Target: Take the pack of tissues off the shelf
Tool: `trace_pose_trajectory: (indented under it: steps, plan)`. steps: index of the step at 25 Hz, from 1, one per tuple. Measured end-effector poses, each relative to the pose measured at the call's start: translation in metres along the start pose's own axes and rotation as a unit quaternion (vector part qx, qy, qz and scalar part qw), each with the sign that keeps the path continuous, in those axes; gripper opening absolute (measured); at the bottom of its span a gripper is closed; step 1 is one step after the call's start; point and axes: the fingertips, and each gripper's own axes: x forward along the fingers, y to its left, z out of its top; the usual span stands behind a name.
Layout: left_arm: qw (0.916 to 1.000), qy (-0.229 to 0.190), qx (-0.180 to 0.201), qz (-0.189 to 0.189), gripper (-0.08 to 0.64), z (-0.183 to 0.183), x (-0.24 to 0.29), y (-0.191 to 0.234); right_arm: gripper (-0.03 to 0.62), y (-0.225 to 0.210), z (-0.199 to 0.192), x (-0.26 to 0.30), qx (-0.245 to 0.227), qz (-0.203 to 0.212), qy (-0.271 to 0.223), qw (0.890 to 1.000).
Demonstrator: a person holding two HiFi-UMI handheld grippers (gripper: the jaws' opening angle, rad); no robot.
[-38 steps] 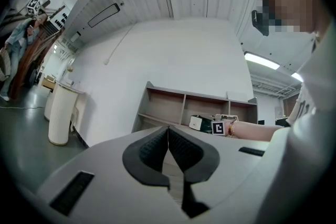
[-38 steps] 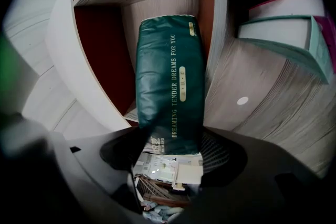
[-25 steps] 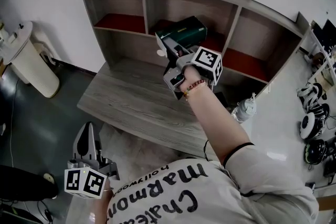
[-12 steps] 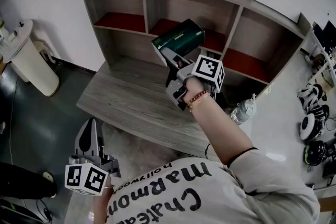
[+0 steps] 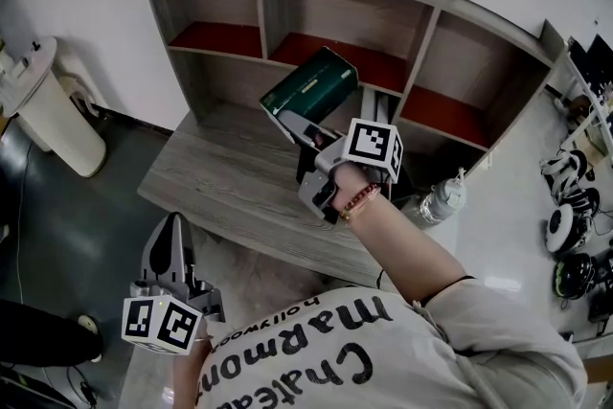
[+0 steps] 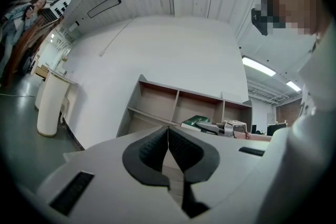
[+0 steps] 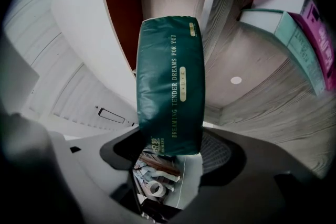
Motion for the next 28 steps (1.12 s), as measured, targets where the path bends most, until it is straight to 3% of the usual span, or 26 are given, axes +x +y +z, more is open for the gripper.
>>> trace_pose_trajectory:
  steps: [16,28]
  plan:
    - [0.9997,0.008,-0.023,-0.003,0.017,-0.023,0.002,-0.002,0.332,-0.025,-0.071,-0.011,0.005,-0.022,0.083,0.996]
    - [0.9986,0.034,-0.031,-0.025,0.018,-0.04,0.02,-0.014,0.331,-0.052,-0.102,-0.033,-0.044,-0.073,0.111,0.99]
